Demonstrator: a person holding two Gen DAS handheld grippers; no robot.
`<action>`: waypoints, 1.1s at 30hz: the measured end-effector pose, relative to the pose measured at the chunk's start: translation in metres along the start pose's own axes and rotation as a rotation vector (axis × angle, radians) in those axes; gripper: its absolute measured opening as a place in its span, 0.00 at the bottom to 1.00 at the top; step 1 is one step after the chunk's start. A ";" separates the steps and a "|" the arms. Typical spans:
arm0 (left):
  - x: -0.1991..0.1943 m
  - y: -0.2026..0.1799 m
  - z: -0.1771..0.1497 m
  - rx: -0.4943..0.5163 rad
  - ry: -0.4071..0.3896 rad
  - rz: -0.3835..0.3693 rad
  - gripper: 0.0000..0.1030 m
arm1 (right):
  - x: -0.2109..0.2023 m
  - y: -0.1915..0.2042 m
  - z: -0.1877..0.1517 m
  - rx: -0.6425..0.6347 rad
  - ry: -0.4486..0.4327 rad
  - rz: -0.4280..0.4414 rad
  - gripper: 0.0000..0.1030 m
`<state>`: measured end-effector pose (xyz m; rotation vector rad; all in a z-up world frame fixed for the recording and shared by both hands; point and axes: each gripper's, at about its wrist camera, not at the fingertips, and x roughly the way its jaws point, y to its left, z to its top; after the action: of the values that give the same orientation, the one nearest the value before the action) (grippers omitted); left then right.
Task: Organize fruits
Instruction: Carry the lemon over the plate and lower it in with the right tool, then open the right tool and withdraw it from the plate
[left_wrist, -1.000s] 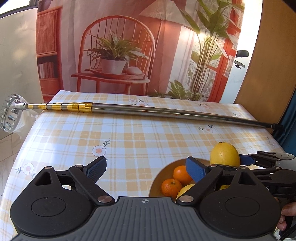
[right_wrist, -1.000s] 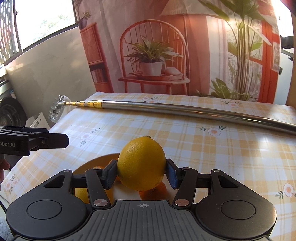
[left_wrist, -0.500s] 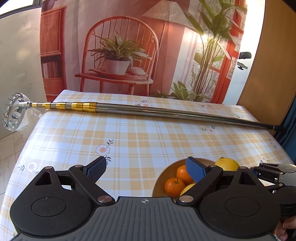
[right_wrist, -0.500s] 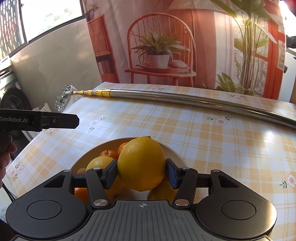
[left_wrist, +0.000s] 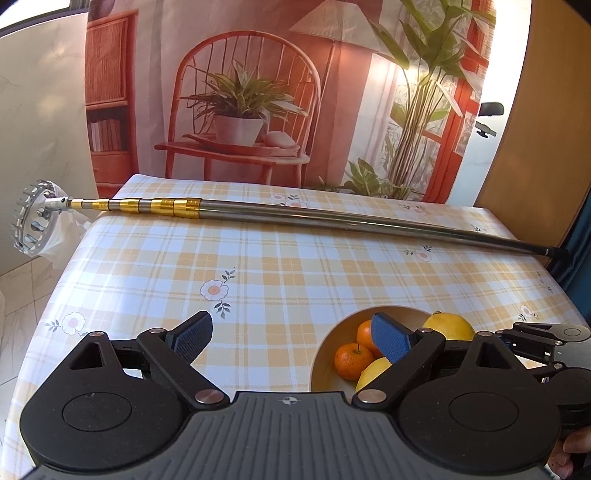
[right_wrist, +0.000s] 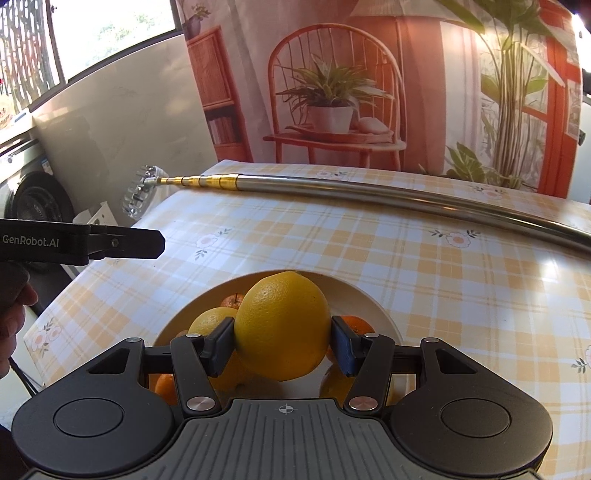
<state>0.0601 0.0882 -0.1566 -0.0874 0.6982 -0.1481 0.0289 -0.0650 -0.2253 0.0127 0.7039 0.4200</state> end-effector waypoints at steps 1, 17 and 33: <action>0.000 0.000 0.000 0.001 0.000 -0.001 0.91 | 0.000 0.000 0.000 0.005 0.001 -0.002 0.49; 0.000 -0.002 -0.001 0.005 0.005 -0.004 0.91 | 0.001 -0.007 -0.004 0.026 0.010 -0.014 0.48; 0.001 -0.003 -0.003 0.006 0.009 -0.004 0.91 | -0.001 -0.005 -0.003 0.022 0.004 -0.040 0.46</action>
<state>0.0584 0.0849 -0.1587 -0.0819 0.7065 -0.1542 0.0280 -0.0700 -0.2281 0.0183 0.7118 0.3743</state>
